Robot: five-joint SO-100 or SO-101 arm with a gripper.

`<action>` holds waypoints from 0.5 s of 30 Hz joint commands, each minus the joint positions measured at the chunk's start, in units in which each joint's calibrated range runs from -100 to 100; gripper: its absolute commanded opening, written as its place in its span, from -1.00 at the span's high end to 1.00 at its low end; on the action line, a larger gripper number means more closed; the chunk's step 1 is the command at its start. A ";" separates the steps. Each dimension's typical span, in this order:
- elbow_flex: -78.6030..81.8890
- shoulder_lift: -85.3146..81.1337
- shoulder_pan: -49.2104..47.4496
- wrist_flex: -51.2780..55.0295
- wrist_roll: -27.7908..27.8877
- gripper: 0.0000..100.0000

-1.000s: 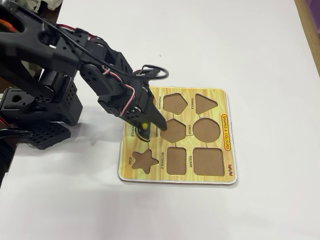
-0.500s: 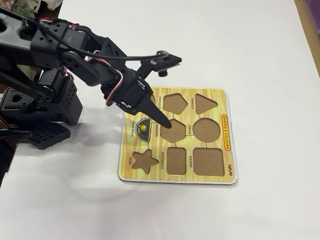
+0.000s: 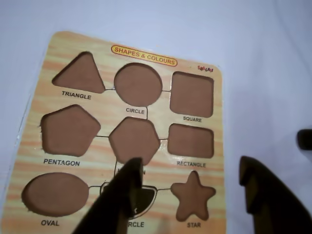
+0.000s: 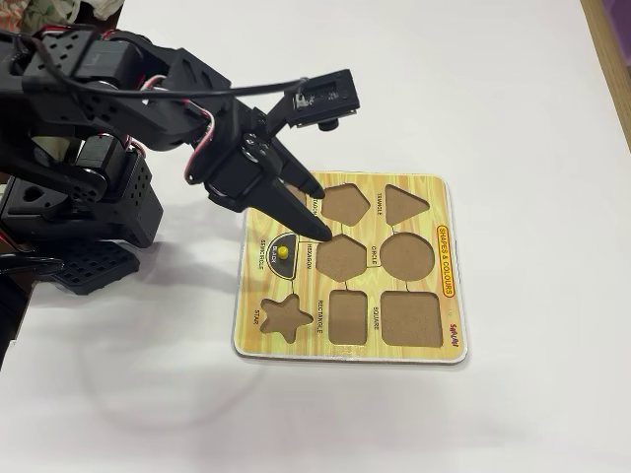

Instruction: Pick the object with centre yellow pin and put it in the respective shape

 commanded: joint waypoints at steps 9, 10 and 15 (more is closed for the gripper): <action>16.28 -18.78 0.03 -0.80 -10.54 0.55; 18.62 -21.13 0.03 -0.80 -11.17 0.55; 29.14 -30.75 -0.07 -0.80 -13.63 0.55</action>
